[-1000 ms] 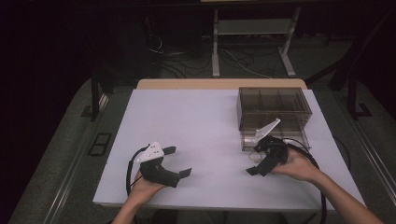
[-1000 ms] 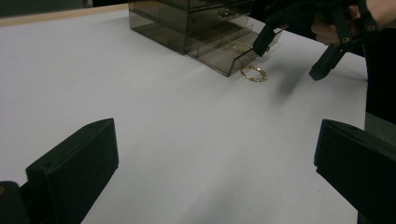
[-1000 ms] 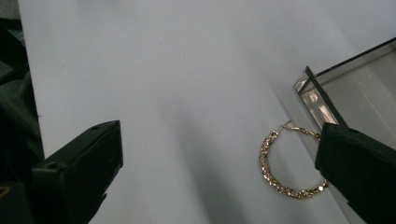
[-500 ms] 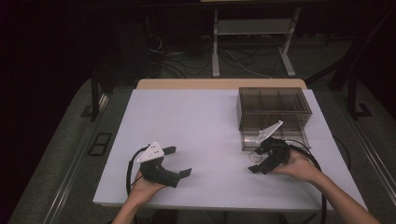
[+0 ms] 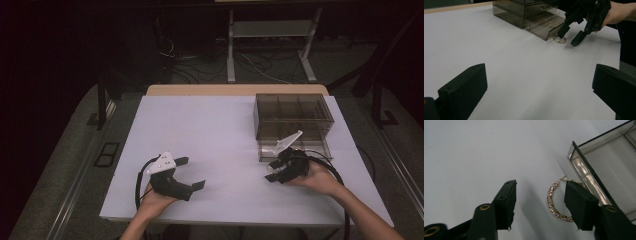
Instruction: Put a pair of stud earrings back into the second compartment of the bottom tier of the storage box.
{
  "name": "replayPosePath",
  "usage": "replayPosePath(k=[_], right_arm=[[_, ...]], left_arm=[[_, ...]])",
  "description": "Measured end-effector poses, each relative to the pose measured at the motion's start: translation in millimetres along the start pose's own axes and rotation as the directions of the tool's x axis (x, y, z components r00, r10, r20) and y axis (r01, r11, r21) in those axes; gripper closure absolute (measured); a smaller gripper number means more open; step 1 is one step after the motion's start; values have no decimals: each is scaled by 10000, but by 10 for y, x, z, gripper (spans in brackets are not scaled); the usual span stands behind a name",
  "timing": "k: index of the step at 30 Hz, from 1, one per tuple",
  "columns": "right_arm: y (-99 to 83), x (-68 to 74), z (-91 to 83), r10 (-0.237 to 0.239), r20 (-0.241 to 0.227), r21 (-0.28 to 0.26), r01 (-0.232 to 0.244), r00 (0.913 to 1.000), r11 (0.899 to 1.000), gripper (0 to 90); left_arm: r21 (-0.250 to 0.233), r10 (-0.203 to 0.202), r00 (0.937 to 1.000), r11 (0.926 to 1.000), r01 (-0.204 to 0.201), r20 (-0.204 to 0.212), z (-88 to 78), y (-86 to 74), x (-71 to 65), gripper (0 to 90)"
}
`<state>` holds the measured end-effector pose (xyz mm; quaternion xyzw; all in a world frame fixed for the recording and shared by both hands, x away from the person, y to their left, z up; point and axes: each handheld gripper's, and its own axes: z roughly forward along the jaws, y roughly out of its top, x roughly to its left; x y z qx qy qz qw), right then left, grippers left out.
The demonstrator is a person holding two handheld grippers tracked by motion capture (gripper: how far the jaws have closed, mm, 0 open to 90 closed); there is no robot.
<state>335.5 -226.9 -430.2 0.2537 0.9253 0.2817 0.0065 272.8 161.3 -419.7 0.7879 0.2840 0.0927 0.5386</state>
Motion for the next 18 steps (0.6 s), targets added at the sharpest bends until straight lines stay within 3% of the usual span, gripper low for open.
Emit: replayPosePath(k=[18], right_arm=[[5,19,36,-81,443,141,75,9990,9999,682]], left_arm=[[-4,-8,10000,10000,8,-11,-1,-1,1,0]])
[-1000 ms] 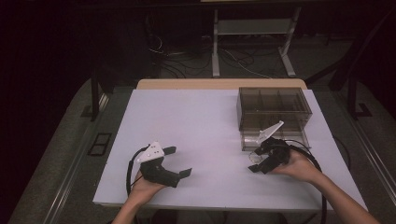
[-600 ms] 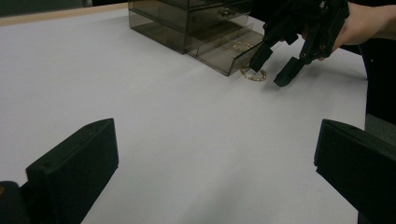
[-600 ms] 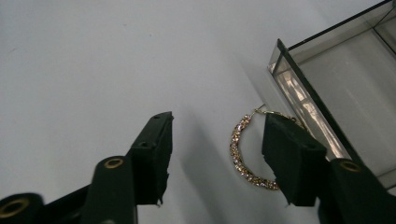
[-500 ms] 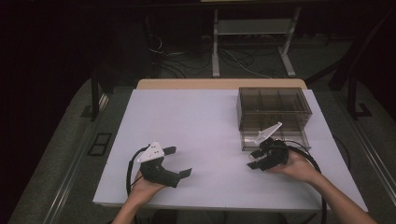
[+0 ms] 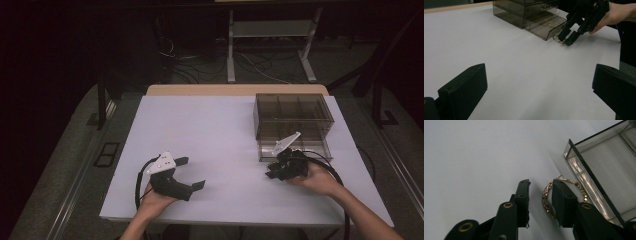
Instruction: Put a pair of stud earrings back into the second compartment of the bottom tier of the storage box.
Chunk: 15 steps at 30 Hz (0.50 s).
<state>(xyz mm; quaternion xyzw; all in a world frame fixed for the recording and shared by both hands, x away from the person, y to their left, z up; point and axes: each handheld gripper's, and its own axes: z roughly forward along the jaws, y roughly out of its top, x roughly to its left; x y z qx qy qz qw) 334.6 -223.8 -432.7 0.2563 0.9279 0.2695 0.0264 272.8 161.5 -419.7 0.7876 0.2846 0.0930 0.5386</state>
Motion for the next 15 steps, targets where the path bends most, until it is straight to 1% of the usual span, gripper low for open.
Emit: replayPosePath(k=[4,12,15], right_arm=[[-7,1,-2,-132,113,12,132,9998,9999,733],[-13,-8,-6,-107,199,127,104,9997,9999,840],[-13,-14,-6,-22,91,131,21,10000,9999,844]], left_arm=[[8,7,10000,10000,-7,7,3,-1,2,0],[5,-7,10000,10000,7,3,3,-1,2,0],[11,5,10000,10000,-5,7,3,0,1,0]])
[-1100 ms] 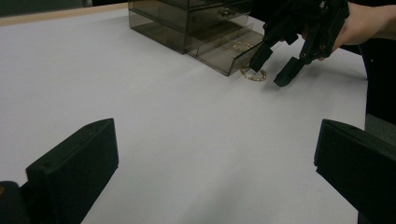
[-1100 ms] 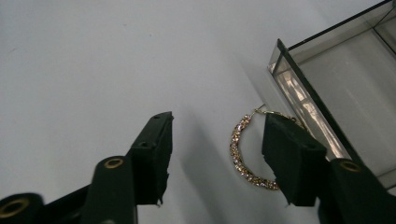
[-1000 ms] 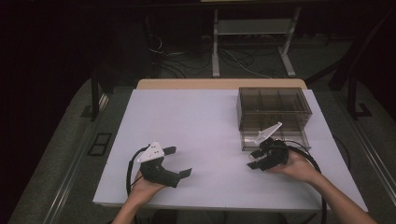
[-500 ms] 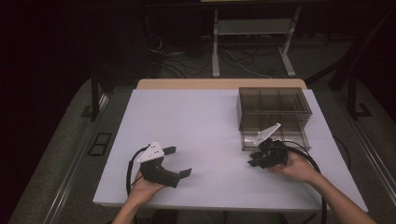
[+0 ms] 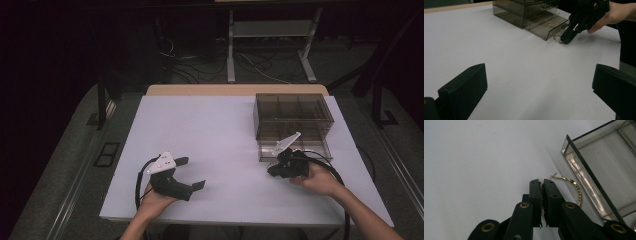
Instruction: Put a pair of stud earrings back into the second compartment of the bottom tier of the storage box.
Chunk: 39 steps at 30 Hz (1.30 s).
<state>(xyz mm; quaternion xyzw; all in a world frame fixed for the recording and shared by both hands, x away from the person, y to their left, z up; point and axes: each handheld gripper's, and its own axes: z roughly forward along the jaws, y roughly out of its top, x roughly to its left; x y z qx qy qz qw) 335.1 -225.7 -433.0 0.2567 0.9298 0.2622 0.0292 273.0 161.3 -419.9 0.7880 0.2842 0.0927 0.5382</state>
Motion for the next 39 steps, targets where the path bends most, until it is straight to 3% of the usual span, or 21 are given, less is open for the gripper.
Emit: replayPosePath(k=[12,27,39], right_arm=[[-17,-21,-35,634,-373,182,-627,9973,9979,852],[-54,-48,-298,1148,-1178,-623,-1227,9864,9905,853],[-26,-62,-511,1043,-1003,-826,-1127,9895,9902,852]], left_arm=[[-17,-31,10000,10000,31,-12,2,-2,3,0],[-36,-40,10000,10000,40,-35,-5,-2,0,0],[-34,-41,10000,10000,40,-41,-5,-1,-2,0]])
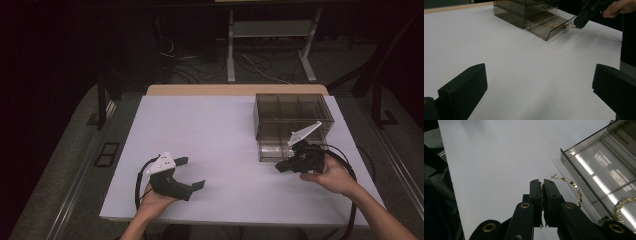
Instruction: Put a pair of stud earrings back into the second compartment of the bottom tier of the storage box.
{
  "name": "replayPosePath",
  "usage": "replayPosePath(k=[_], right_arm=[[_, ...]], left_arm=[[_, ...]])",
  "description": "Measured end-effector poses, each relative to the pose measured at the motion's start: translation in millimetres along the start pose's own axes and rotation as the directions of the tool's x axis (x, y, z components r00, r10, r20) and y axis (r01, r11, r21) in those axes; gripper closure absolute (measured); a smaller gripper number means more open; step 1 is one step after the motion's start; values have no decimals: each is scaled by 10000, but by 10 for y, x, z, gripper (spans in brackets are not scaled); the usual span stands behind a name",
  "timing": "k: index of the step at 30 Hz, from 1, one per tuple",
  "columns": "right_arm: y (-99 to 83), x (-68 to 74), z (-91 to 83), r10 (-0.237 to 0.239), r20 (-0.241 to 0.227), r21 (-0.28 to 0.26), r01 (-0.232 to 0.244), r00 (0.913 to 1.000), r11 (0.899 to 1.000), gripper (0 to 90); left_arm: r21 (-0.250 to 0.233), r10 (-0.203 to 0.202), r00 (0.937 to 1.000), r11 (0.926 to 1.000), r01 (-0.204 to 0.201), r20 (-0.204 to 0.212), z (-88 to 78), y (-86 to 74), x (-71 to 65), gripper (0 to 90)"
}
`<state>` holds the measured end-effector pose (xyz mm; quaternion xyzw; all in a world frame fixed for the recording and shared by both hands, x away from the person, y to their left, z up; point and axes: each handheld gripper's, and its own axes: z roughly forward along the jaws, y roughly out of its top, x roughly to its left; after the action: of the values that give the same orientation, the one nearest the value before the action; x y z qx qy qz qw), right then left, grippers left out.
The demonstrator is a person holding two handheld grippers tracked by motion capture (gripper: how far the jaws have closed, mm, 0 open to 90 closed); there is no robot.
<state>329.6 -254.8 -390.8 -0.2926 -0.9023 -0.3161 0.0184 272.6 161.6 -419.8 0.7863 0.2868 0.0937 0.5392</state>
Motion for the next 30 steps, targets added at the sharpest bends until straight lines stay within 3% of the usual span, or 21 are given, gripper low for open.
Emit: replayPosePath(k=[30], right_arm=[[225,-246,-416,202,636,-344,-180,9978,9992,852]], left_arm=[[-1,13,10000,10000,-13,-14,5,2,2,0]])
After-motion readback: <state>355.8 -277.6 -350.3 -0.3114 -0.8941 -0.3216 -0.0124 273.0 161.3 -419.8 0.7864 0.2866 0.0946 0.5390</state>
